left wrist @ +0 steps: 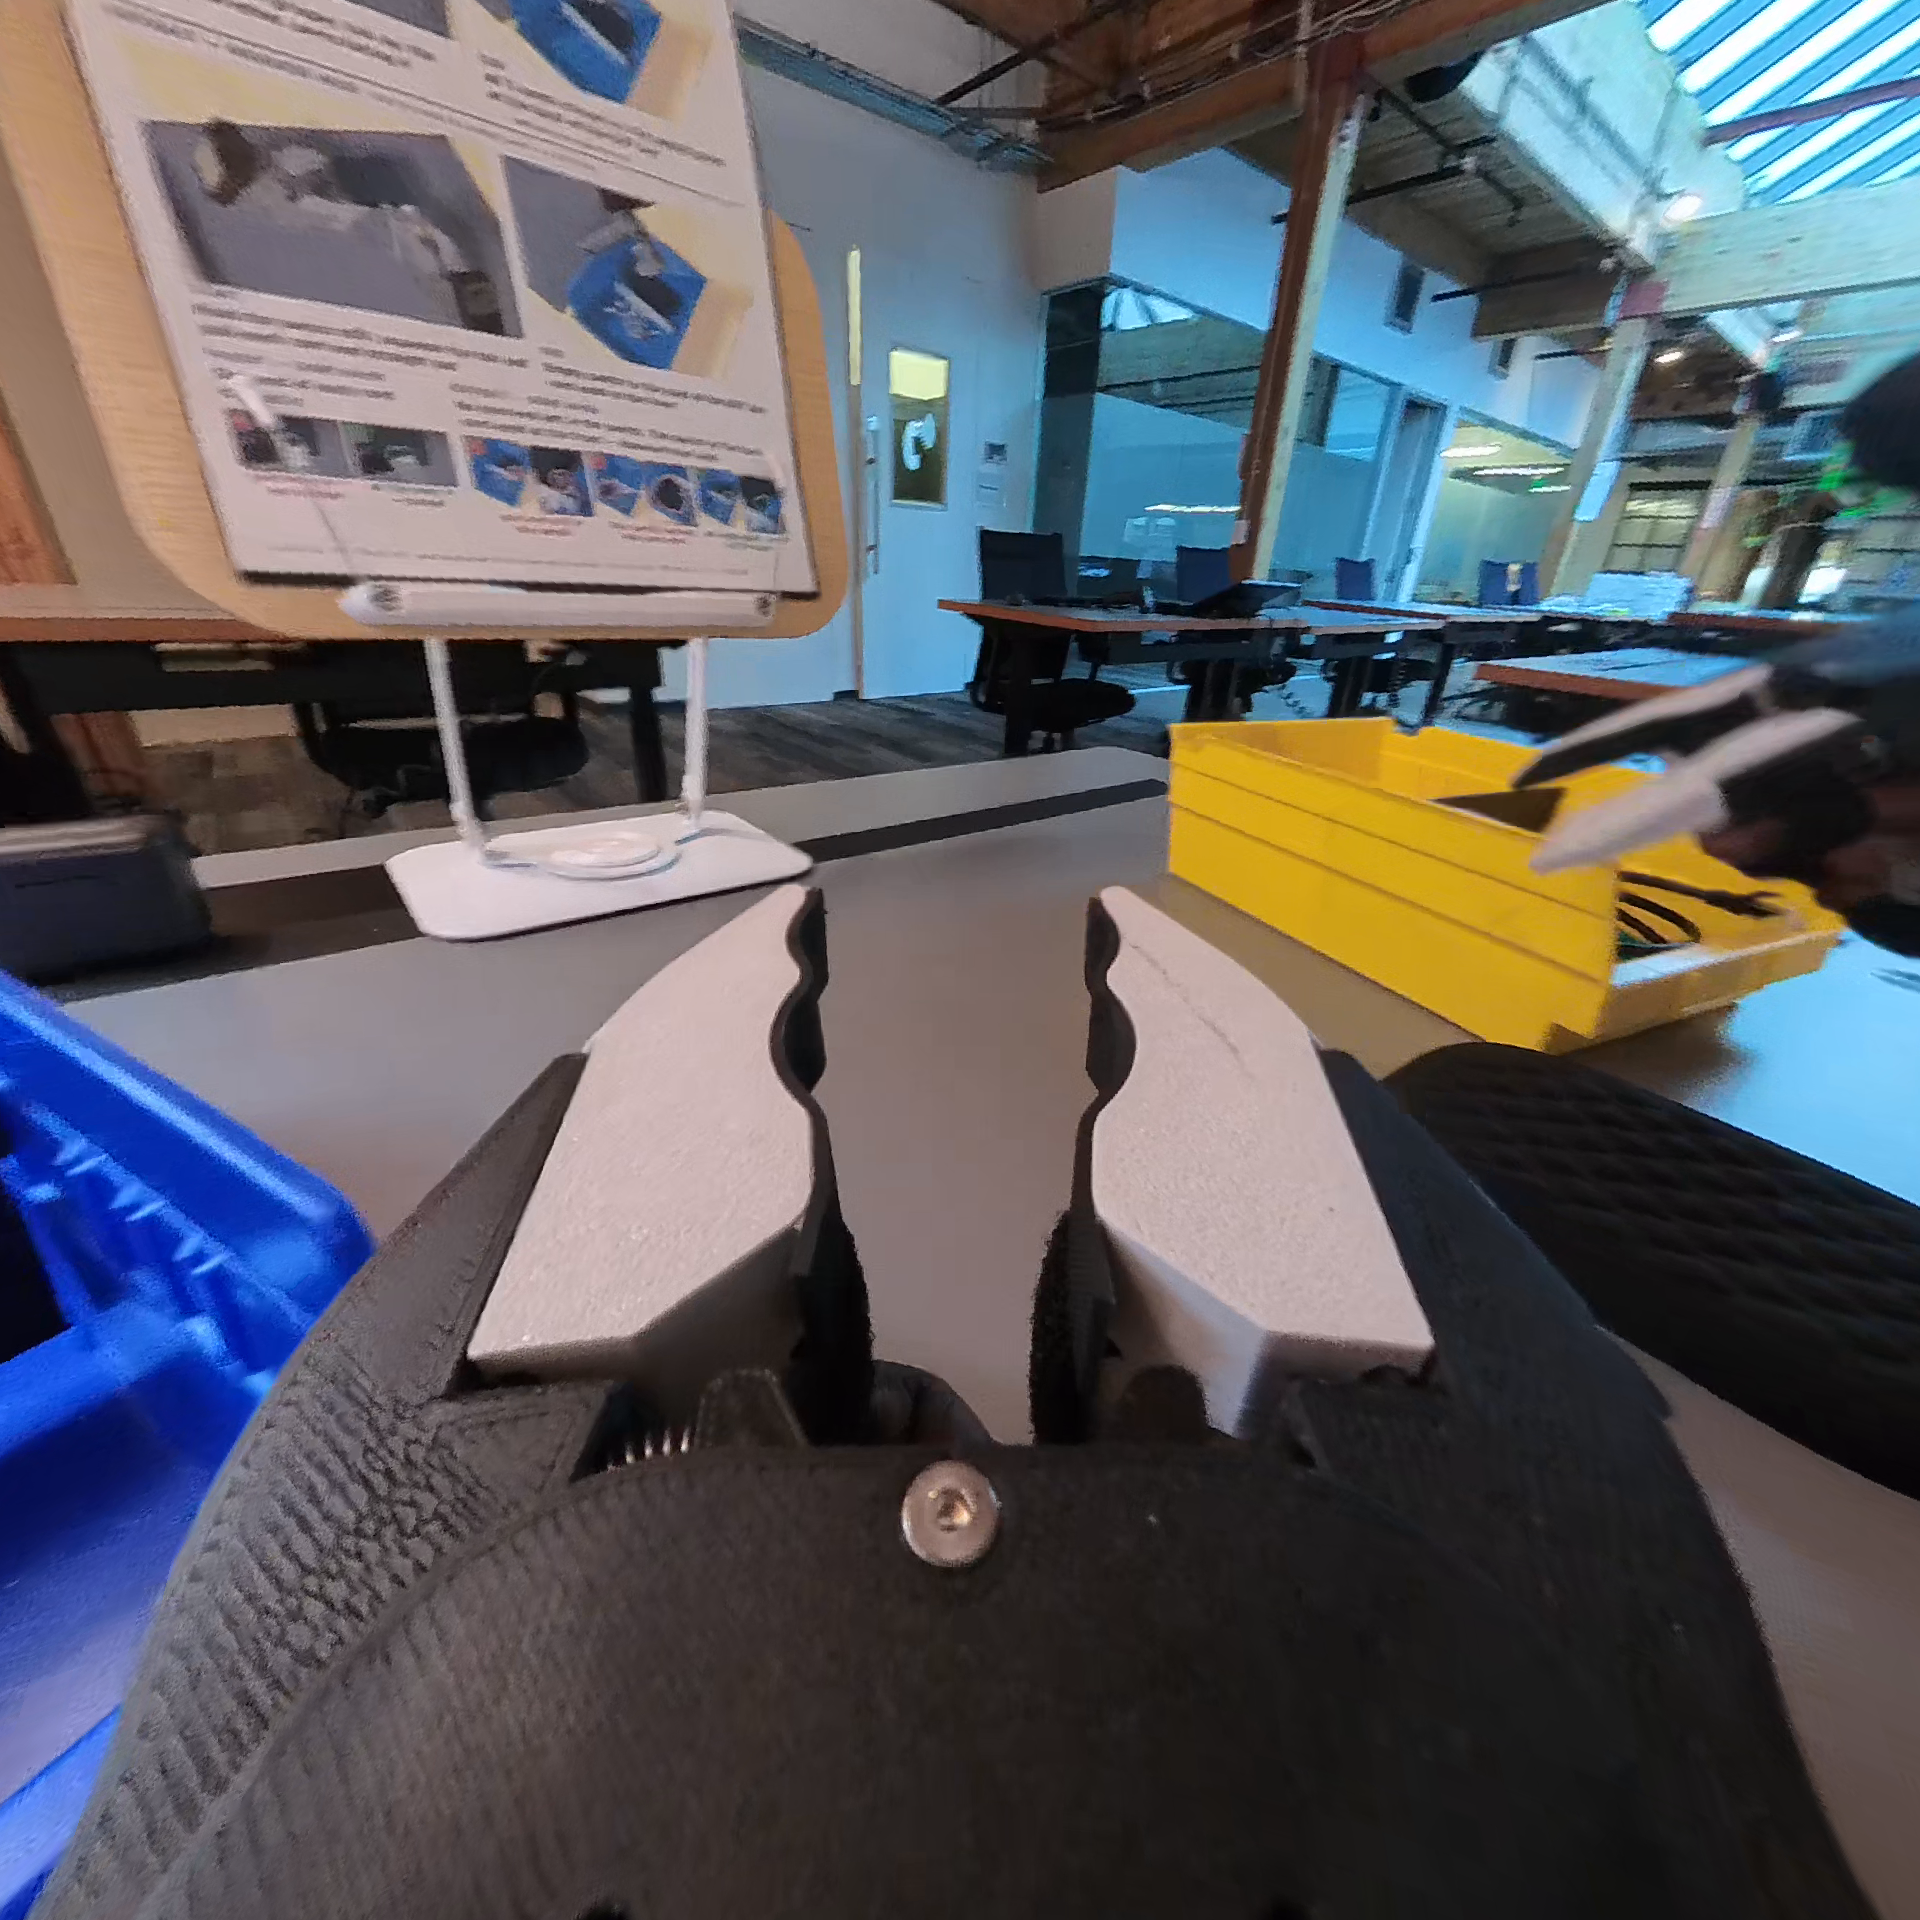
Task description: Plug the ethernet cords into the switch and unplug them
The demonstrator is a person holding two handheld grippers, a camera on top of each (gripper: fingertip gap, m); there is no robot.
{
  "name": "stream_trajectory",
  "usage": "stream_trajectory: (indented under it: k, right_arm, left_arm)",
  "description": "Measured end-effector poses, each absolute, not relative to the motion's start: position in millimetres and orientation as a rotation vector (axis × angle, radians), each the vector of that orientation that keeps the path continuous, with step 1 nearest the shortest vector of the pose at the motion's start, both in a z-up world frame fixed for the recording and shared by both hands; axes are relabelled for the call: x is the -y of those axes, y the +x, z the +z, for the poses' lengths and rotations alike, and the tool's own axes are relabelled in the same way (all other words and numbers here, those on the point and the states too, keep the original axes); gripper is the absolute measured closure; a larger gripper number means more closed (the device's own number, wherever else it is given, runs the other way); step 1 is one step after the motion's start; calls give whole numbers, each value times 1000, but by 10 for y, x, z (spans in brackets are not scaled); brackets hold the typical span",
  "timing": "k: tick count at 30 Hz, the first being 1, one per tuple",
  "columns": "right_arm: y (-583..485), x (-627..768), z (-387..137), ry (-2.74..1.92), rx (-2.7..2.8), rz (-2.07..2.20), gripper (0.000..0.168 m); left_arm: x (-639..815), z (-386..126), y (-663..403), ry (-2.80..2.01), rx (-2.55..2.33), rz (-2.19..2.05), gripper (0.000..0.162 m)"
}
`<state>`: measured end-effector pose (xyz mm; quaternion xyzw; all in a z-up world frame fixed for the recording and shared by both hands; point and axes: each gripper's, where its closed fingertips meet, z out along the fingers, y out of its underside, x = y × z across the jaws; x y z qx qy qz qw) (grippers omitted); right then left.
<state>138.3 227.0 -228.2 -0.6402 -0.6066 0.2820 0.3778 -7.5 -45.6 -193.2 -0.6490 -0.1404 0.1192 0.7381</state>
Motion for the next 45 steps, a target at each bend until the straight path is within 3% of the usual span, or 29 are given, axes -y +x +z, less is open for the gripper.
stream_trajectory:
  k: [2,5,10,15,18,30,45]
  right_arm:
    - [1438,-2125,-2442,-1609,1653,686,68]
    - [1467,-2064,-2619,-1637,1700,654,79]
    - [1409,-2130,-2761,-1656,1672,556,128]
    - [1292,-2151,-2761,-1622,1665,515,129]
    - [1188,-2128,-2765,-1605,1684,487,130]
    - [406,-1350,-2761,-1432,1883,558,129]
    - [-451,436,-2714,-1114,2091,946,127]
  left_arm:
    - [549,-1848,-144,-1454,339,297,114]
    - [804,-1733,-379,-1516,398,457,112]
    - [1070,-2005,-782,-1657,449,701,110]
    - [1067,-2393,-944,-1810,538,680,110]
    - [1101,-2551,-1025,-1853,569,723,125]
    - [1126,-2529,-1074,-1760,601,750,129]
    - [1223,-2520,-1146,-1708,698,713,131]
